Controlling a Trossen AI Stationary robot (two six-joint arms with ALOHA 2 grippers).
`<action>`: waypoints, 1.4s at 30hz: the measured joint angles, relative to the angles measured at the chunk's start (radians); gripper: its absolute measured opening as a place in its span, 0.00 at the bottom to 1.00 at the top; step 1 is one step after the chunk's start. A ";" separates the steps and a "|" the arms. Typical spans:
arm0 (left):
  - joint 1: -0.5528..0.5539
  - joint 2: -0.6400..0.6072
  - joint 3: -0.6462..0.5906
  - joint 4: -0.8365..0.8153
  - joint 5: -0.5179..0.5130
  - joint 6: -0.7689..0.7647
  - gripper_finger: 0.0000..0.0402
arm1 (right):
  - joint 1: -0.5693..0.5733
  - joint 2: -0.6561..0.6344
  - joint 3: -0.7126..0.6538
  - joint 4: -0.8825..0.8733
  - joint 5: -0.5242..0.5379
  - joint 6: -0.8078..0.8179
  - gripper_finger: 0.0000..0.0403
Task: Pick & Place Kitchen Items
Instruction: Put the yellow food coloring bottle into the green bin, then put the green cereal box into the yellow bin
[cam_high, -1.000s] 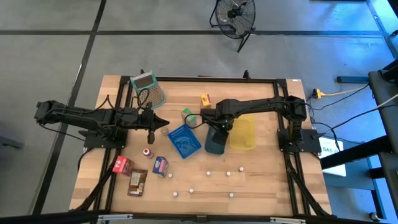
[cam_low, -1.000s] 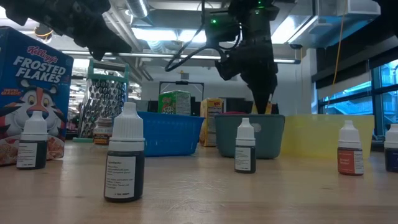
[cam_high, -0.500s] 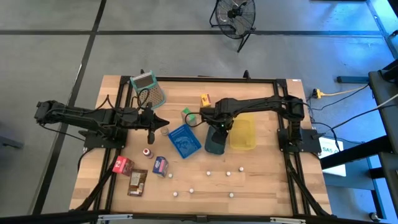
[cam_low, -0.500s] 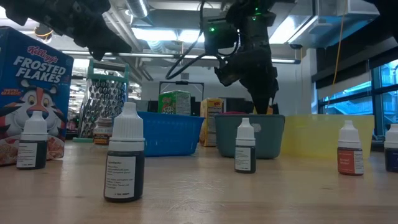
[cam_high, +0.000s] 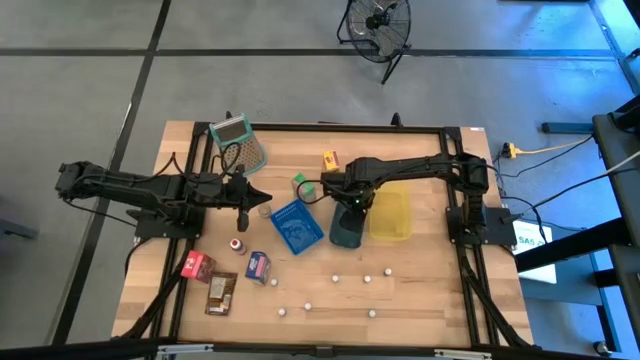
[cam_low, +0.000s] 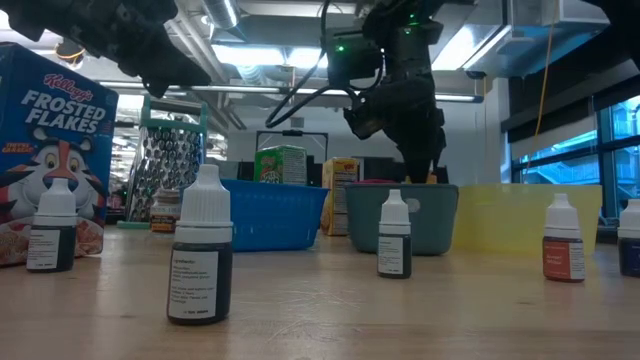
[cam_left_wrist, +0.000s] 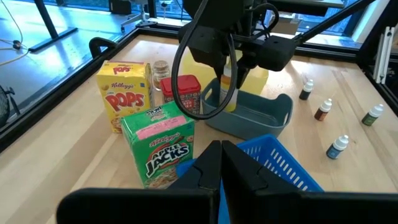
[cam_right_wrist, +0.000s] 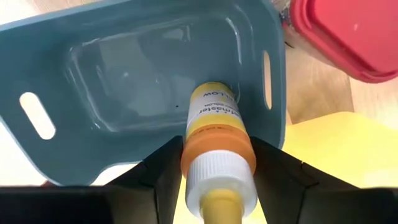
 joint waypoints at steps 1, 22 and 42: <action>0.000 0.000 0.000 0.000 0.000 0.000 0.01 | 0.000 0.000 0.000 0.002 0.000 0.000 0.45; 0.000 0.000 0.000 -0.001 0.000 -0.006 0.01 | 0.000 0.000 0.000 0.014 0.002 0.049 0.49; 0.000 0.000 0.000 -0.022 0.000 -0.012 0.01 | 0.006 0.000 0.000 0.013 0.002 0.080 0.69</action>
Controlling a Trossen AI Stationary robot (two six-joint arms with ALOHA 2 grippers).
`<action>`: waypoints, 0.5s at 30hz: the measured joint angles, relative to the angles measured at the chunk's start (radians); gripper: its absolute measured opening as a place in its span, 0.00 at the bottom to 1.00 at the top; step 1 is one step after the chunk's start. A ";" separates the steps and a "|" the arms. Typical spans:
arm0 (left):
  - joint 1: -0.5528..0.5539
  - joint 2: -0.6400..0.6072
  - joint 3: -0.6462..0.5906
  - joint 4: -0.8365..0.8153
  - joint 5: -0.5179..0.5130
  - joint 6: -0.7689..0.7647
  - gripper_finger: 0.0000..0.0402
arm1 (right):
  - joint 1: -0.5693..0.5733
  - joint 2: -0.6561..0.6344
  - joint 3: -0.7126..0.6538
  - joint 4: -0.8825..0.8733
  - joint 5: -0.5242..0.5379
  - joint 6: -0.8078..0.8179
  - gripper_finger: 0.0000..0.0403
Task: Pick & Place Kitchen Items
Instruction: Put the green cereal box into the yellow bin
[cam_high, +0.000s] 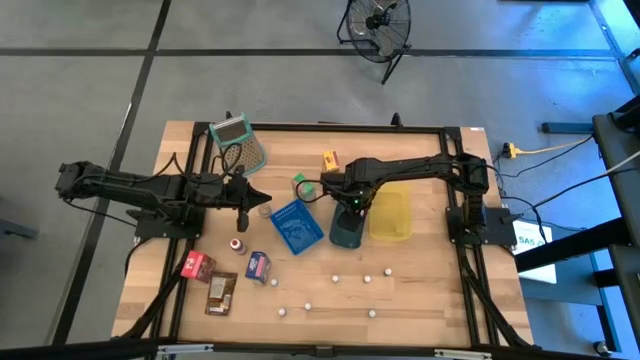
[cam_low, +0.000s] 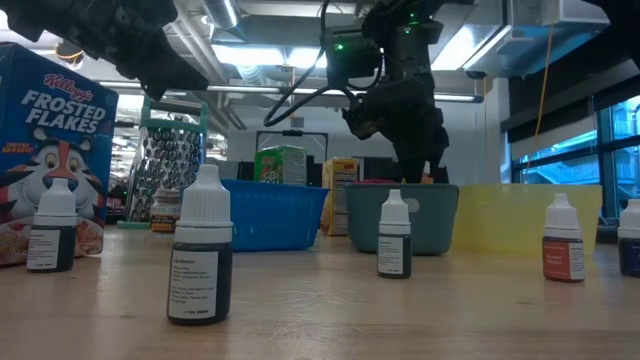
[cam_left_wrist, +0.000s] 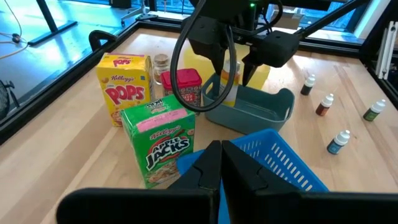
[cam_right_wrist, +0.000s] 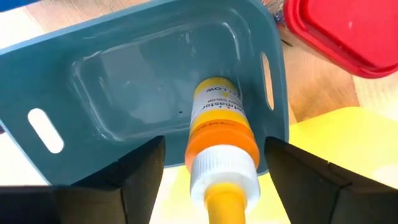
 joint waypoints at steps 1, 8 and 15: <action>0.000 0.000 0.000 0.000 0.000 0.000 0.01 | 0.000 0.000 0.000 -0.002 0.000 0.000 0.69; 0.000 0.000 0.000 0.000 0.000 -0.006 0.01 | 0.000 0.000 0.000 -0.011 0.000 0.002 0.69; 0.000 0.000 0.000 0.000 0.000 -0.006 0.01 | 0.000 0.000 0.017 -0.037 0.000 0.002 0.69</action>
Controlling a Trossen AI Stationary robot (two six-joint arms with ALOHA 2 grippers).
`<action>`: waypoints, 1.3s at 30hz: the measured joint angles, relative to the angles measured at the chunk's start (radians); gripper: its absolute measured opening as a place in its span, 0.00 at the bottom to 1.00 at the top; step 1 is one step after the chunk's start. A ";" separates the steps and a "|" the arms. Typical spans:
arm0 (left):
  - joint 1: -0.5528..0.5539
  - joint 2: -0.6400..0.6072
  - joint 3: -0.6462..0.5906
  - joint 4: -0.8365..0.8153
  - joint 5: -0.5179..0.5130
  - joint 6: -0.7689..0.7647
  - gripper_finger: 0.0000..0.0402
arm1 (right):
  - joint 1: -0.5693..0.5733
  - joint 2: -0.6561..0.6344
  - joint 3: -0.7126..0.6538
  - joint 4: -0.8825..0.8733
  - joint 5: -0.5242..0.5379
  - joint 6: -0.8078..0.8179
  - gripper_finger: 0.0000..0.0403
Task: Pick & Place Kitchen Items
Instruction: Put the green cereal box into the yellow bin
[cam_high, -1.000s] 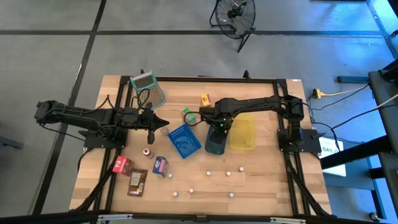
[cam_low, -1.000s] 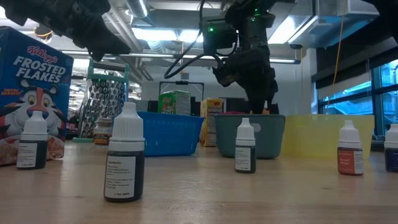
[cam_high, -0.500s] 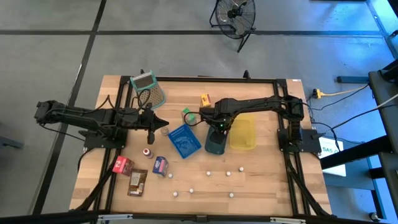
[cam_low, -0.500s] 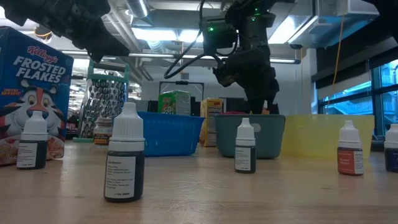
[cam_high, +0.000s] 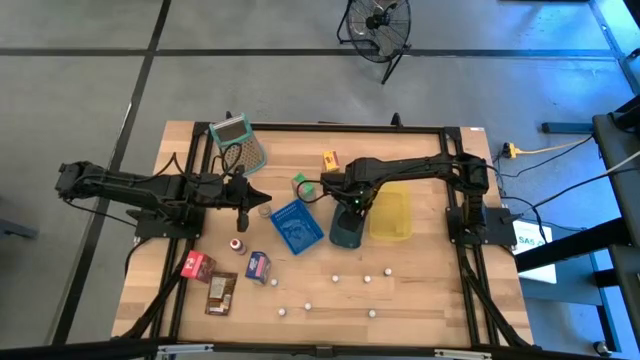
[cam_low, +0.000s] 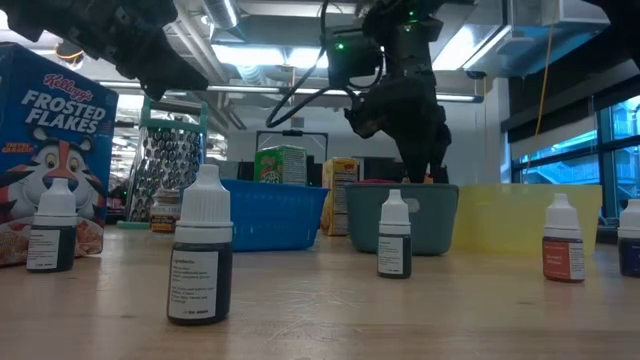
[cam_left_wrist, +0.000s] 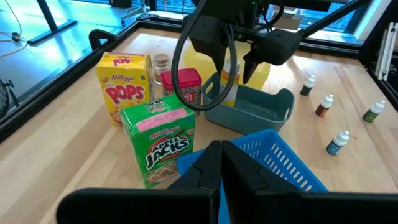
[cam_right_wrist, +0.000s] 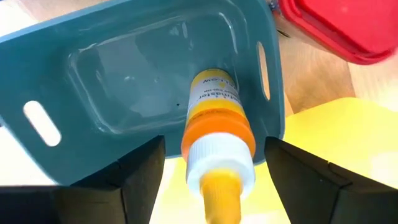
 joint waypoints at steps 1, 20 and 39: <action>0.000 0.000 0.000 0.000 0.000 0.000 0.01 | 0.000 0.000 0.009 -0.001 0.000 0.000 0.69; 0.000 0.000 0.000 0.000 0.000 0.000 0.01 | 0.029 0.000 0.226 -0.181 0.075 0.008 0.69; 0.000 0.000 0.000 -0.029 0.050 -0.018 0.01 | 0.015 0.000 0.229 -0.177 0.078 0.023 0.69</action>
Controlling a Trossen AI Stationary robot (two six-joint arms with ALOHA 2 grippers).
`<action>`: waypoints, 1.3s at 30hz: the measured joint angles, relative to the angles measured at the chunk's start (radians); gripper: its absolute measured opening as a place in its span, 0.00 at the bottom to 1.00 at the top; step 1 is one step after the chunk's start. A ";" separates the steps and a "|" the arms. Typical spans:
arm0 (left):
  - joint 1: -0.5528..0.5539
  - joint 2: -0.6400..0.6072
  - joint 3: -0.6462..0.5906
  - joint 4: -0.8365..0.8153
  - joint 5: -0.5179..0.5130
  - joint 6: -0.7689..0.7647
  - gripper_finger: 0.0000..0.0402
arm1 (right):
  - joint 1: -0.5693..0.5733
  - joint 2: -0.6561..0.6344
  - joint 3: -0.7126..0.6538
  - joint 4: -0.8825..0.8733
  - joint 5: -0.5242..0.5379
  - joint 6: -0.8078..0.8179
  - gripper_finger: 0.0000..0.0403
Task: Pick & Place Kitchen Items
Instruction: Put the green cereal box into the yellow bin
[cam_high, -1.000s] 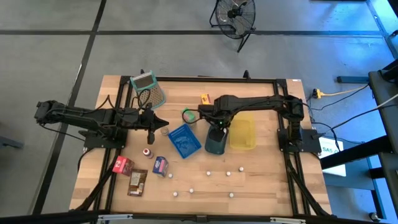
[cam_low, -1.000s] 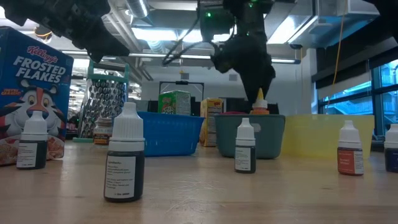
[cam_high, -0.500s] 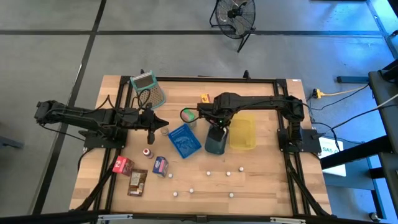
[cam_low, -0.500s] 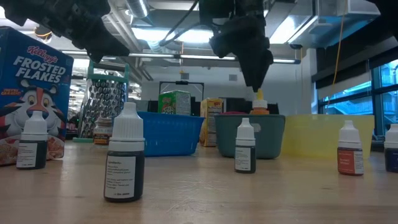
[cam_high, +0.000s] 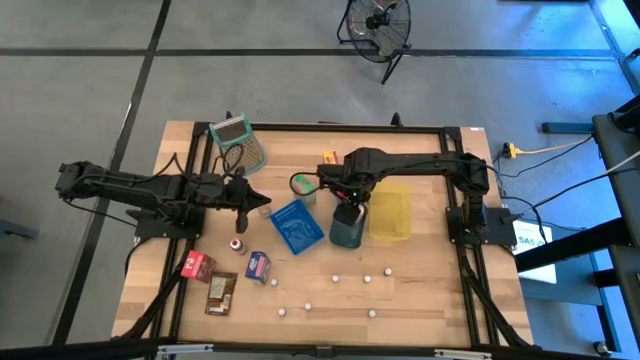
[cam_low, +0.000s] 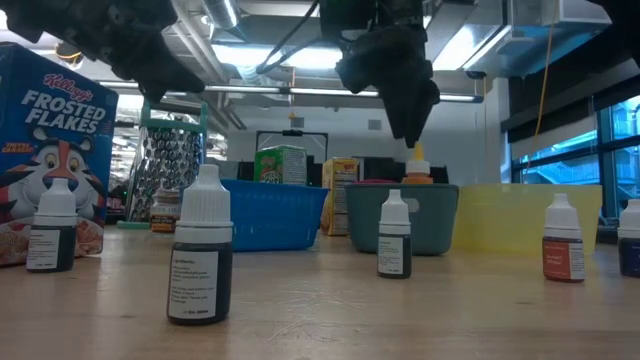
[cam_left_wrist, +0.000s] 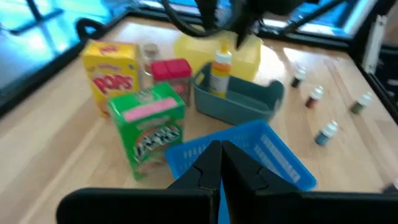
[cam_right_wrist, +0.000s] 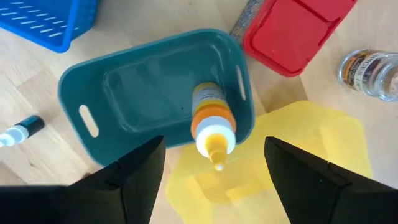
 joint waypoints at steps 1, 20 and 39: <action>0.000 0.000 0.000 -0.003 0.005 0.000 0.01 | 0.000 0.000 0.000 0.000 0.001 0.000 0.69; 0.000 0.000 0.000 0.060 -0.069 0.044 0.15 | 0.001 0.000 0.000 0.005 0.001 0.000 0.69; 0.026 0.000 0.000 0.118 -0.052 0.307 0.43 | 0.018 0.000 0.000 0.011 -0.002 -0.027 0.69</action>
